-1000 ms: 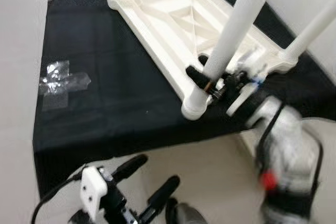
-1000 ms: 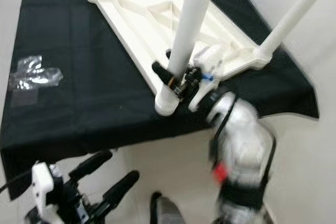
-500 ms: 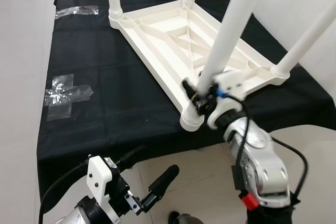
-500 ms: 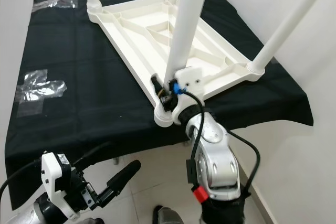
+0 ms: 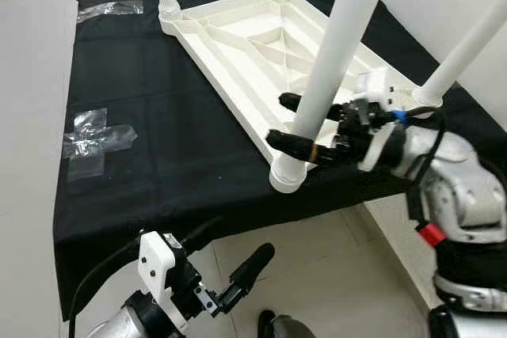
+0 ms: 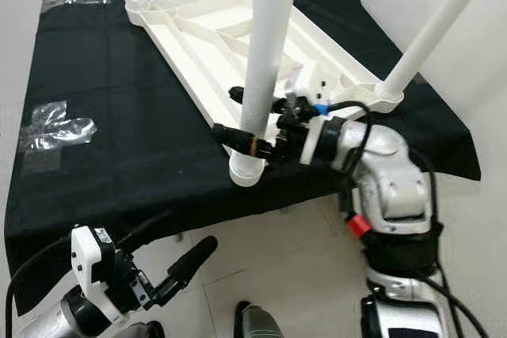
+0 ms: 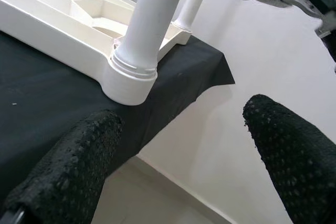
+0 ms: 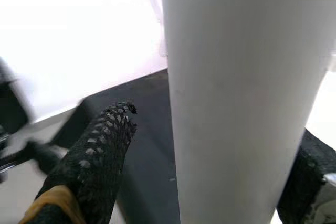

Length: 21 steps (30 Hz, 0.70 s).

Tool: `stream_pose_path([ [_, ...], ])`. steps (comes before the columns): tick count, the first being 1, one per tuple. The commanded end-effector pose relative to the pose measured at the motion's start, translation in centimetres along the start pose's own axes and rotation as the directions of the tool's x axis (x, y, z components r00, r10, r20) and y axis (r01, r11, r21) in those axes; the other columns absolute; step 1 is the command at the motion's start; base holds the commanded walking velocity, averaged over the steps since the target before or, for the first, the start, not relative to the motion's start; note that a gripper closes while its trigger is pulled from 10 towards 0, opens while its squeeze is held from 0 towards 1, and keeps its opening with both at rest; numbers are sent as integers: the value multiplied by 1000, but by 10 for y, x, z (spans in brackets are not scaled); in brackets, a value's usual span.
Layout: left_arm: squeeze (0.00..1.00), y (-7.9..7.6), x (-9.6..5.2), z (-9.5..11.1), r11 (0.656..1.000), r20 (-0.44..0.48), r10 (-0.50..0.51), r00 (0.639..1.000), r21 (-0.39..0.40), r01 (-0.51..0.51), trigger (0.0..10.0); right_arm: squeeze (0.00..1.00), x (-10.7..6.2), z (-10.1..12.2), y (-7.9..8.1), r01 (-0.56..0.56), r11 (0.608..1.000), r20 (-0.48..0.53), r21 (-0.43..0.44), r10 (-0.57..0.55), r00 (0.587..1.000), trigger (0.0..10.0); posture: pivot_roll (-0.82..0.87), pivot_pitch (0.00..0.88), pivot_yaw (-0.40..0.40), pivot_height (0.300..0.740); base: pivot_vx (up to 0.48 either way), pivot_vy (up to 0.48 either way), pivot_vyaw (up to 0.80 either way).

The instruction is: Building children table

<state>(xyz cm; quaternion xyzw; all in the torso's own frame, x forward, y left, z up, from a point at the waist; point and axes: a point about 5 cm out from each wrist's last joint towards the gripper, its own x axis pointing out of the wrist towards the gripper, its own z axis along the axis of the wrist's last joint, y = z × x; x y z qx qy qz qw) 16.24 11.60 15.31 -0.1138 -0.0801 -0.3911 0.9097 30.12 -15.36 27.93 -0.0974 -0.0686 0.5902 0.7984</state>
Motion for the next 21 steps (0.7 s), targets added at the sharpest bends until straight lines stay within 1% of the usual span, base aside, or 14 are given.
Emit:
stream_pose_path([
  [1,0,-2,-3,-5,1000,-18,3,1000,-8,-3,10000,0,6,-3,3,-114,993,9,-5,114,993,10000,3,226,-48,740,0,0,0],
  [2,0,-2,-3,-5,1000,-19,4,1000,-7,-4,10000,0,7,-2,-2,-128,992,18,-3,128,992,10000,4,228,-44,740,0,0,0],
  [5,0,-2,-4,-5,1000,-21,7,1000,-7,-7,10000,0,8,-1,-8,-137,991,31,-2,137,990,9804,7,231,-44,740,0,0,0],
  [6,0,-2,-5,-5,1000,-22,8,1000,-6,-8,10000,0,10,-1,-10,-158,987,35,1,158,987,0,4,227,-43,740,0,0,0],
  [10,0,-2,-5,-5,1000,-23,10,1000,-5,-10,10000,0,9,0,-11,-198,980,39,15,197,980,0,9,239,-41,740,0,0,0],
  [11,0,-2,-5,-3,1000,-22,10,1000,-5,-11,10000,0,7,-2,-9,-202,979,34,28,201,979,0,28,251,-36,740,0,0,0],
  [13,0,-1,-5,-3,1000,-22,10,1000,-5,-10,10000,0,5,-5,-7,-191,981,32,35,190,981,0,36,242,-37,740,0,0,0],
  [14,0,-1,-4,-3,1000,-23,9,1000,-3,-9,10000,0,2,-9,-3,-161,986,33,54,159,987,0,36,242,-37,740,0,0,0],
  [16,0,-1,-4,-3,1000,-23,9,1000,-2,-9,10000,0,2,-10,-4,-161,985,34,55,159,987,0,35,246,-43,740,0,0,0],
  [17,0,-1,-4,-2,1000,-20,13,1000,1,-13,10000,0,6,-23,0,-47,995,13,85,46,999,0,41,275,-51,740,0,0,0],
  [18,0,-1,-4,-1,1000,-18,18,1000,3,-18,10000,0,10,-36,3,82,990,-30,114,-79,996,0,41,275,-51,740,0,0,0],
  [19,0,-1,-4,-1,1000,-18,18,1000,3,-18,10000,0,10,-36,3,82,990,-30,114,-79,996,0,41,275,-51,740,0,0,0],
  [20,0,-1,-5,0,1000,-16,23,1000,5,-23,10000,0,13,-52,1,312,942,-96,123,-302,948,0,42,284,-60,740,0,0,0],
  [21,0,-1,-5,0,1000,-15,26,1000,8,-26,10000,0,-14,-75,-8,781,624,-291,-31,-753,590,0,41,287,-70,740,0,0,0],
])
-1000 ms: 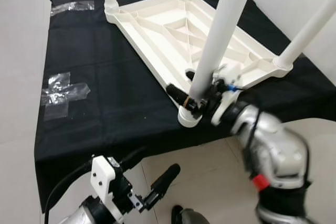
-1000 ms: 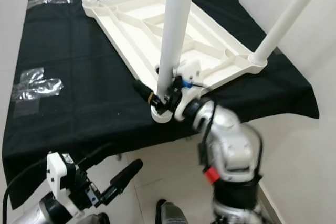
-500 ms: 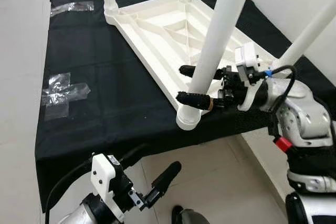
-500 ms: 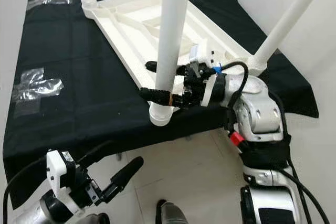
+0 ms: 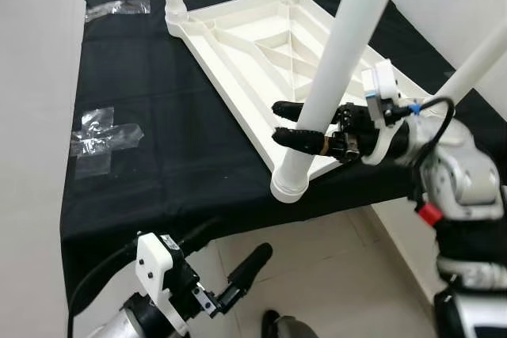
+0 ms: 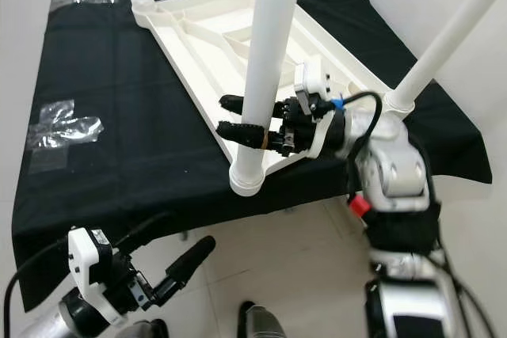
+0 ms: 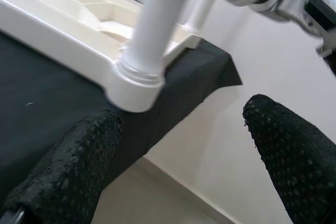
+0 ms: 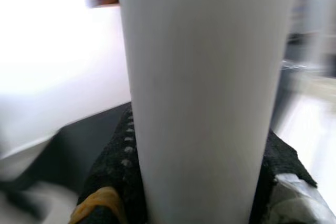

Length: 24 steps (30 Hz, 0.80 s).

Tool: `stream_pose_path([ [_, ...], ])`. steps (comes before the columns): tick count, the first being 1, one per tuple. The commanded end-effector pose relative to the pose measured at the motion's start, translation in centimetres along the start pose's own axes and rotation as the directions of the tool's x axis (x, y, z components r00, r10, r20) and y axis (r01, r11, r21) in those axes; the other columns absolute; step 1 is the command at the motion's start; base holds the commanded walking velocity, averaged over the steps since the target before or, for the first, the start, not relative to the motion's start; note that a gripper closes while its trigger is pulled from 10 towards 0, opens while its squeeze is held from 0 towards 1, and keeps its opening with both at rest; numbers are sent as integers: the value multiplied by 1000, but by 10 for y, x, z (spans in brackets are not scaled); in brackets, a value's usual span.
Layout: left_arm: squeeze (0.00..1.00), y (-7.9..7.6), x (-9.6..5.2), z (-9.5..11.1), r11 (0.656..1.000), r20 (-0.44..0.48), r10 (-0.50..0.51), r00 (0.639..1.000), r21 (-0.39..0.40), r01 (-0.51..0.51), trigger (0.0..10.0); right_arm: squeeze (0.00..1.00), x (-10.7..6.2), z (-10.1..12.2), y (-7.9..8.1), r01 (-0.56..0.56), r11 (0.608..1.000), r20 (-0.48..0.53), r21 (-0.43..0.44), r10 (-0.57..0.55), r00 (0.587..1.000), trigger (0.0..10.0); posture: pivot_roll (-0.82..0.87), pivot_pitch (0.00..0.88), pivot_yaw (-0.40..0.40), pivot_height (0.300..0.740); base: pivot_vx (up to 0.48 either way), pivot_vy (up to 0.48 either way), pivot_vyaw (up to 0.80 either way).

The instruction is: Building children table

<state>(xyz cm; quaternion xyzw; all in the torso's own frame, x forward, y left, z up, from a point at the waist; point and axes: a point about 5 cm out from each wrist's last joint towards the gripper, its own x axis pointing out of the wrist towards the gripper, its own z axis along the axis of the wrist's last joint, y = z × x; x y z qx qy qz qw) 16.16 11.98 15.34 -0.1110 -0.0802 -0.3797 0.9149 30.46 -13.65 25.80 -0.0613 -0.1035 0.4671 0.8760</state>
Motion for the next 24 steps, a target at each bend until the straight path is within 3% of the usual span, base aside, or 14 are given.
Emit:
stream_pose_path([
  [1,0,-3,-2,-1,1000,-15,2,1000,-1,-2,10000,0,-29,-52,-25,557,826,-325,-85,-552,768,0,41,287,-70,740,0,0,0],
  [2,0,-3,-3,-1,1000,-15,3,1000,1,-3,10000,0,-58,-60,-33,796,537,-350,-280,-829,436,0,41,287,-70,740,0,0,0],
  [3,0,-3,-3,-1,1000,-15,3,1000,1,-3,10000,0,-58,-60,-33,796,537,-350,-280,-829,436,0,41,287,-70,740,0,0,0],
  [4,0,-3,-3,-1,1000,-14,3,1000,-3,-3,10000,0,-65,-79,16,797,557,-443,-235,-791,422,0,20,290,-88,740,0,0,0],
  [5,0,-3,-3,-1,1000,-14,3,1000,-3,-3,10000,0,-65,-79,16,797,557,-443,-235,-791,422,0,20,290,-88,740,0,0,0],
  [6,0,-4,-3,-1,1000,-13,2,1000,-7,-2,10000,0,-53,-82,38,736,664,-469,-130,-696,545,0,14,291,-83,740,0,0,0],
  [7,0,-5,-2,-2,1000,-12,-1,1000,-11,1,10000,0,-45,-84,51,694,717,-477,-62,-632,610,0,20,287,-85,740,0,0,0],
  [14,0,-5,0,-3,1000,-13,-13,1000,-12,13,10000,0,-30,-82,43,663,748,-462,-38,-601,652,0,30,279,-93,740,0,0,0],
  [15,0,-5,0,-3,1000,-12,-10,1000,-11,10,10000,0,-26,-79,41,680,732,-454,-35,-618,642,10000,26,274,-93,740,0,0,0],
  [17,0,-4,0,-3,1000,-11,-7,1000,-10,6,10000,0,-17,-74,39,657,753,-438,-32,-601,668,10000,28,273,-92,740,0,0,0],
  [19,0,-4,0,-3,1000,-10,-6,1000,-9,5,10000,0,-15,-71,38,668,743,-419,-30,-616,667,10000,28,273,-92,740,0,0,0],
  [21,0,-3,-1,-3,1000,-12,-4,1000,-9,4,10000,12,-9,-59,29,640,769,-341,4,-600,723,10000,31,273,-86,740,0,0,0],
  [23,0,-3,-1,-3,1000,-12,-4,1000,-9,4,10000,12,-9,-59,29,640,769,-341,4,-600,723,10000,31,273,-86,740,0,0,0],
  [24,0,-3,-1,-3,1000,-12,-4,1000,-9,3,10000,12,-7,-54,26,629,778,-307,19,-594,744,10000,32,272,-86,740,0,0,0],
])
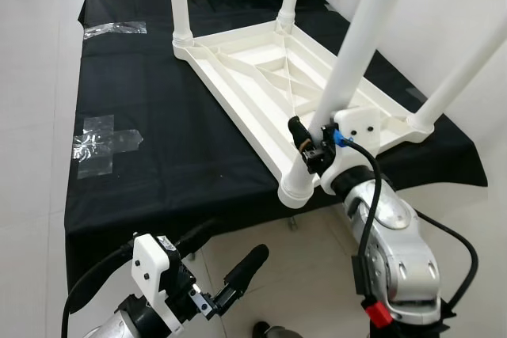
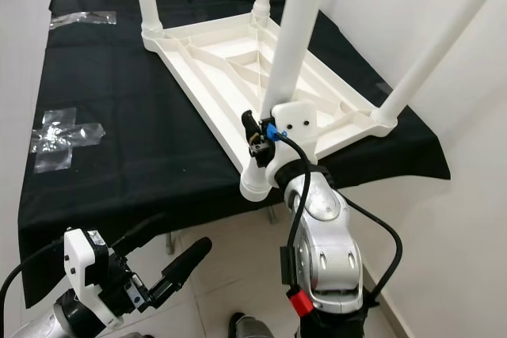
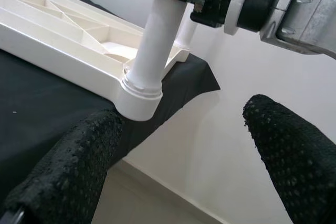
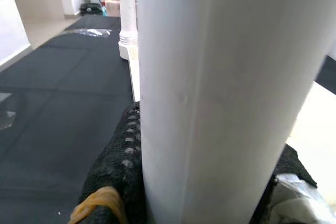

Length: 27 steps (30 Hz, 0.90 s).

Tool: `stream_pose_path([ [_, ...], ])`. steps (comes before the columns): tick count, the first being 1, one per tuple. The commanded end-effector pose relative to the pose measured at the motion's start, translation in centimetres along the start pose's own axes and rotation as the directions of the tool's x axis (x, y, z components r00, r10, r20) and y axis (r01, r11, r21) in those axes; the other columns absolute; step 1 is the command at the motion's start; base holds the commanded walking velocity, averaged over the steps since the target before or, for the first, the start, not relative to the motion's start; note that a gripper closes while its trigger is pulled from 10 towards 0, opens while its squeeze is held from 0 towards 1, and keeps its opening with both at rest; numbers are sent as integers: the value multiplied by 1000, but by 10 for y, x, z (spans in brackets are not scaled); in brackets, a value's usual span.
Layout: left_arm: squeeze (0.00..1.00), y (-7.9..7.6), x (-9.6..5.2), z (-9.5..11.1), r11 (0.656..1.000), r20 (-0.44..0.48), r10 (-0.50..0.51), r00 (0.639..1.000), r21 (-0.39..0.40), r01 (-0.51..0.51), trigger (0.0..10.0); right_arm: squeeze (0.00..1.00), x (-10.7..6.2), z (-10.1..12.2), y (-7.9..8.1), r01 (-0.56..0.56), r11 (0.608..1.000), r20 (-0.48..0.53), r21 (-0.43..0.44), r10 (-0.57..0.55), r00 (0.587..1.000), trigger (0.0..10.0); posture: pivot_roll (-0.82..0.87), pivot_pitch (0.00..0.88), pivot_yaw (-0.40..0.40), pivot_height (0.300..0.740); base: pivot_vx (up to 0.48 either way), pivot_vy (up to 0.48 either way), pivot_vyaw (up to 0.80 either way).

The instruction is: Building children table

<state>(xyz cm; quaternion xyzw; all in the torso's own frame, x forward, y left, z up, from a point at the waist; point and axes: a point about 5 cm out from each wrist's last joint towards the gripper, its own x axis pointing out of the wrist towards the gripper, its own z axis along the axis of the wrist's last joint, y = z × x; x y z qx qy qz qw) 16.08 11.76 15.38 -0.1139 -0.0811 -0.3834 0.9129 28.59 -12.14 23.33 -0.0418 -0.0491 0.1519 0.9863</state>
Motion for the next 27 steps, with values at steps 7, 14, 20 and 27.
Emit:
stream_pose_path([
  [7,0,-4,-1,-2,1000,-17,0,1000,-8,0,10000,1000,7,12,9,-475,875,84,90,469,879,10000,40,277,-88,740,0,0,0],
  [14,0,-5,0,-2,1000,-15,4,1000,-7,-4,10000,47,6,25,2,-654,757,88,0,651,754,10000,43,278,-90,740,0,0,0],
  [20,0,-6,-2,-1,1000,-13,9,1000,-7,-9,10000,0,18,30,-24,-782,615,-11,-101,785,619,10000,52,283,-85,740,0,0,0],
  [27,0,-7,-4,1,1000,-17,17,1000,-4,-17,10000,0,26,45,-48,-838,531,-28,-125,842,538,10000,58,291,-80,740,0,0,0],
])
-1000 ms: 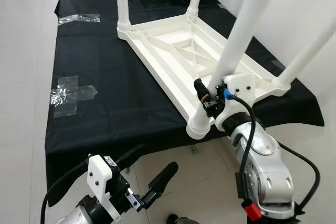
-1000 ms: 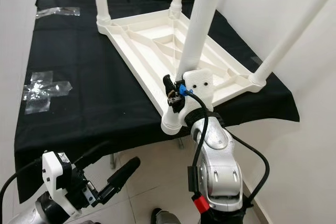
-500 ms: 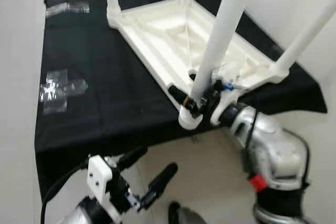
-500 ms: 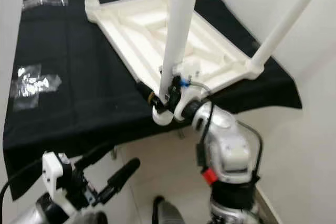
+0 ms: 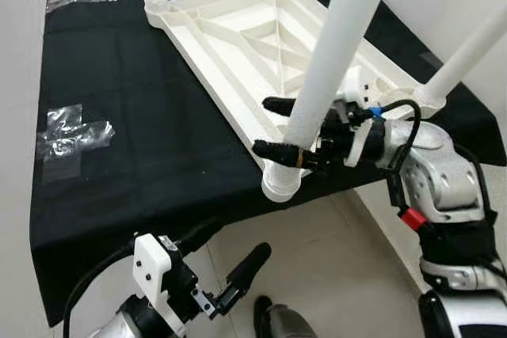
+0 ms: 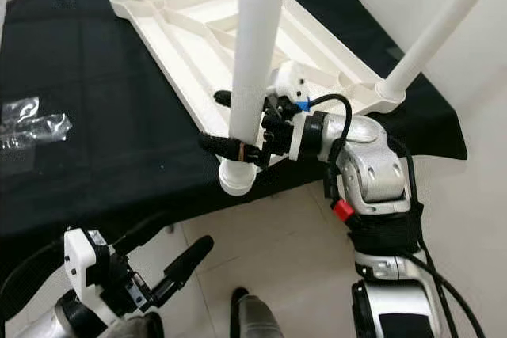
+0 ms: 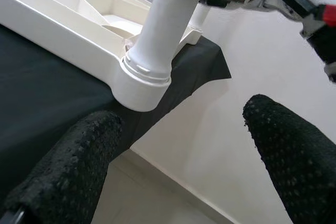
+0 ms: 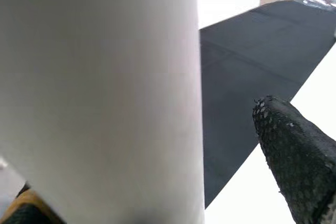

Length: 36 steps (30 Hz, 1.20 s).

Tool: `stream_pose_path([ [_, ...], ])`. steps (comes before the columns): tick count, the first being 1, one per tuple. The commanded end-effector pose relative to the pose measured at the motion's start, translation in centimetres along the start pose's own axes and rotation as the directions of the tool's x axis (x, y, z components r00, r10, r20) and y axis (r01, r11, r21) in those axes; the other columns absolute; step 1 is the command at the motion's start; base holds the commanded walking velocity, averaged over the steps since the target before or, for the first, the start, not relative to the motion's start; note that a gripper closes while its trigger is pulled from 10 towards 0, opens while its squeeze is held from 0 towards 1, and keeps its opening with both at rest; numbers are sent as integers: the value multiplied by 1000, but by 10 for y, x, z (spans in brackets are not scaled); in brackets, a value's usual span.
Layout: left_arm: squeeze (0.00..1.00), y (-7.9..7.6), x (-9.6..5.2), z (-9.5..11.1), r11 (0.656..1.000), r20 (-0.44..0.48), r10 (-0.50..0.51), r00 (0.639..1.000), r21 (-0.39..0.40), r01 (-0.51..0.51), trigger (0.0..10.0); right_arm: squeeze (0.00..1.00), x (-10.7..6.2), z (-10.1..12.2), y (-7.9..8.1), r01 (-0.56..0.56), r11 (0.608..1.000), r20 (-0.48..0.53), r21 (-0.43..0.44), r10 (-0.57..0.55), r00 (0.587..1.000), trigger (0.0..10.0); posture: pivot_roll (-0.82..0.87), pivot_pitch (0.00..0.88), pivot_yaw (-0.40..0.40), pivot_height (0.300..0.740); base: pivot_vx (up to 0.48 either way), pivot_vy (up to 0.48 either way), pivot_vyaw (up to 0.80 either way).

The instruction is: Building children table

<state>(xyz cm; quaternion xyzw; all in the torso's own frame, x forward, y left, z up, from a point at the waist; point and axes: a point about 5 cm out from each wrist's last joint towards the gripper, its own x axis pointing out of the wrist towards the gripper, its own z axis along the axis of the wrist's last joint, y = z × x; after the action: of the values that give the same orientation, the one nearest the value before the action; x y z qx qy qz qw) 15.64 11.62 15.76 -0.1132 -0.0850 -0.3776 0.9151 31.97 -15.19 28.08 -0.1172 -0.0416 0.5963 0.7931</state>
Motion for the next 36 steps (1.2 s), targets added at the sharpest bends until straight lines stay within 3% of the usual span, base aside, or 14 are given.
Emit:
stream_pose_path([
  [1,0,-2,-3,-3,1000,-25,5,1000,-10,-5,10000,0,-5,3,-2,-19,1000,14,-12,19,1000,10000,58,291,-80,740,0,0,0],
  [10,0,-2,-5,-3,1000,-36,0,999,-11,0,10000,0,-29,4,-12,-122,993,7,-4,122,993,10000,69,299,-64,740,0,0,0],
  [11,0,-2,-5,-3,1000,-39,0,999,-11,0,10000,0,-30,2,-13,-138,990,5,-7,138,990,4275,71,300,-60,740,0,0,0],
  [12,0,-2,-5,-3,1000,-39,0,999,-11,0,10000,0,-30,2,-13,-138,990,5,-7,138,990,4275,71,300,-60,740,0,0,0],
  [13,0,-2,-6,-3,1000,-40,0,999,-10,0,10000,0,-29,2,-13,-147,989,5,-9,148,989,0,71,300,-60,740,0,0,0],
  [26,0,-1,-9,-1,1000,-48,3,999,-13,-3,10000,0,-26,-14,-7,-103,993,46,51,100,994,0,67,318,-65,740,0,0,0],
  [27,0,-2,-11,-1,1000,-51,2,999,-16,-3,10000,0,-13,-29,-14,242,965,47,103,-248,968,0,56,312,-93,740,0,0,0],
  [28,0,-2,-11,-1,1000,-51,2,999,-16,-3,10000,0,-13,-29,-14,242,965,47,103,-248,968,0,56,312,-93,740,0,0,0],
  [29,0,-2,-12,-2,1000,-53,2,999,-19,-3,10000,0,-9,-39,-19,484,863,28,144,-492,870,0,56,312,-93,740,0,0,0],
  [30,0,-2,-14,-2,1000,-56,3,998,-21,-4,10000,0,-14,-78,8,763,637,-235,108,-730,642,0,44,312,-107,740,0,0,0],
  [31,0,-2,-15,-1,1000,-57,4,998,-23,-6,10000,0,-9,-104,56,837,528,-384,140,-750,538,0,52,311,-96,740,0,0,0],
  [33,0,1,-14,-1,1000,-59,5,998,-24,-7,10000,0,-2,-115,114,856,483,-492,188,-707,507,0,50,312,-86,740,0,0,0],
  [34,0,1,-14,-1,1000,-59,5,998,-24,-7,10000,0,-2,-115,114,856,483,-492,188,-707,507,0,50,312,-86,740,0,0,0],
  [36,0,1,-13,-2,1000,-64,-7,998,-29,5,10000,0,12,-106,110,809,550,-430,206,-692,580,0,25,305,-61,740,0,0,0],
])
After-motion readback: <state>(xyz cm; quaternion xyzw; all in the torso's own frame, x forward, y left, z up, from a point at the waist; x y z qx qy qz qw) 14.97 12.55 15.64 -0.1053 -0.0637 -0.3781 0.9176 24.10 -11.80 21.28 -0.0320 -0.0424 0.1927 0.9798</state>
